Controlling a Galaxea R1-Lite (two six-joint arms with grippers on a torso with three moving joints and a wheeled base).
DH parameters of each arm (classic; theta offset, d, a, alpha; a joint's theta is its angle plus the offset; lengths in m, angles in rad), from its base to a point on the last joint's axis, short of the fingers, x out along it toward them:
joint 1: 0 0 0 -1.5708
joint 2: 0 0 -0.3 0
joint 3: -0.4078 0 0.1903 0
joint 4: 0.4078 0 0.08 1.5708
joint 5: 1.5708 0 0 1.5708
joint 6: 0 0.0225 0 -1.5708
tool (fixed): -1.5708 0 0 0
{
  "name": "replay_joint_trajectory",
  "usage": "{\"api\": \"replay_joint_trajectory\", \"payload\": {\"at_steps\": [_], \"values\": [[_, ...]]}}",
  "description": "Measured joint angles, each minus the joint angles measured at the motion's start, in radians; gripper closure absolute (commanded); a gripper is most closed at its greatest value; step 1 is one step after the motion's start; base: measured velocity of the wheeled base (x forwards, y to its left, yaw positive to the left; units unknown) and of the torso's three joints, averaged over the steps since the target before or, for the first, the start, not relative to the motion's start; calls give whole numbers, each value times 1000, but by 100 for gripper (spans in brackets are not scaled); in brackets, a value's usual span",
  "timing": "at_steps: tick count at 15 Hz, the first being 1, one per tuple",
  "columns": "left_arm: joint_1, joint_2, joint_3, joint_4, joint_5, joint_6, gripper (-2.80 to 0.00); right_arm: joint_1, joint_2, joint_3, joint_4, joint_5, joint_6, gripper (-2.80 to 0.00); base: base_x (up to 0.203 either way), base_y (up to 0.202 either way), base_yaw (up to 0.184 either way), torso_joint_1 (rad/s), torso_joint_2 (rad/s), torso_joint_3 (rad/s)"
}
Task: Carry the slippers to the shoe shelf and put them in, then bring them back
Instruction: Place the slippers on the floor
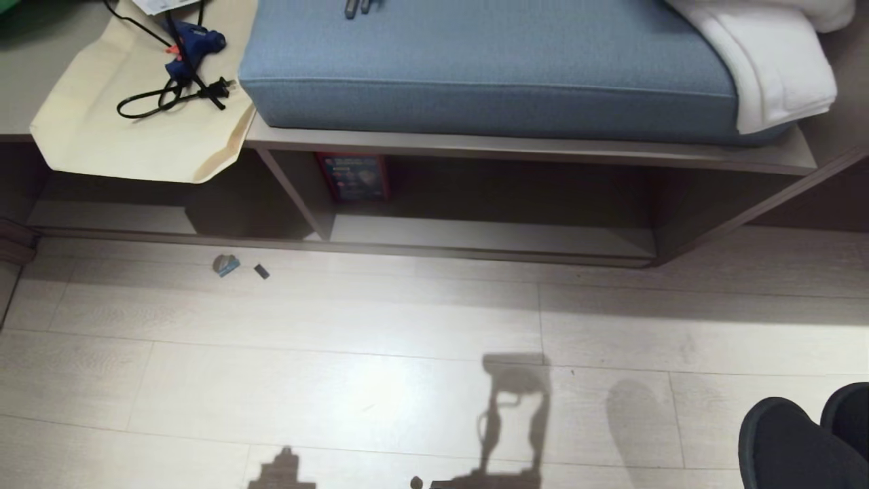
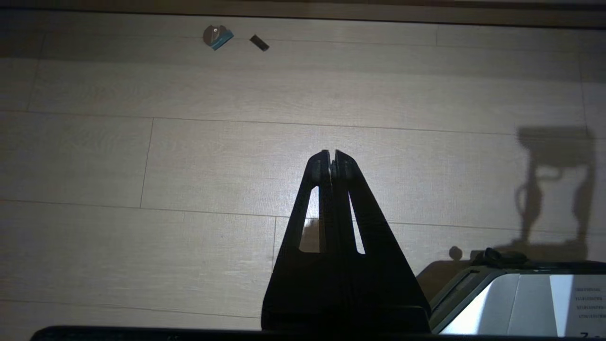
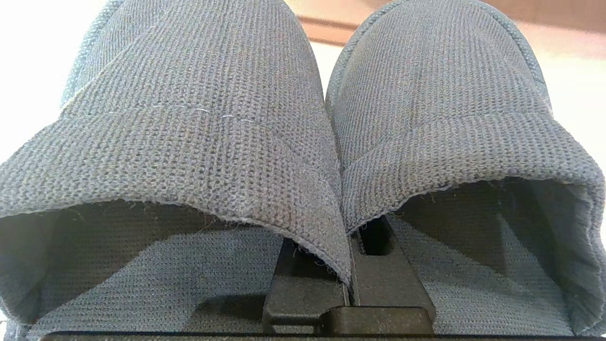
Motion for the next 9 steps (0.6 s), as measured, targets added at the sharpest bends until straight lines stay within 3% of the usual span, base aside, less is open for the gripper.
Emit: {"api": "replay_joint_trajectory", "payload": {"at_steps": [9], "values": [[0,0,0,0,0,0,0,0,0,0,0,-1,1,0,0,0,0,4,0,202]]}}
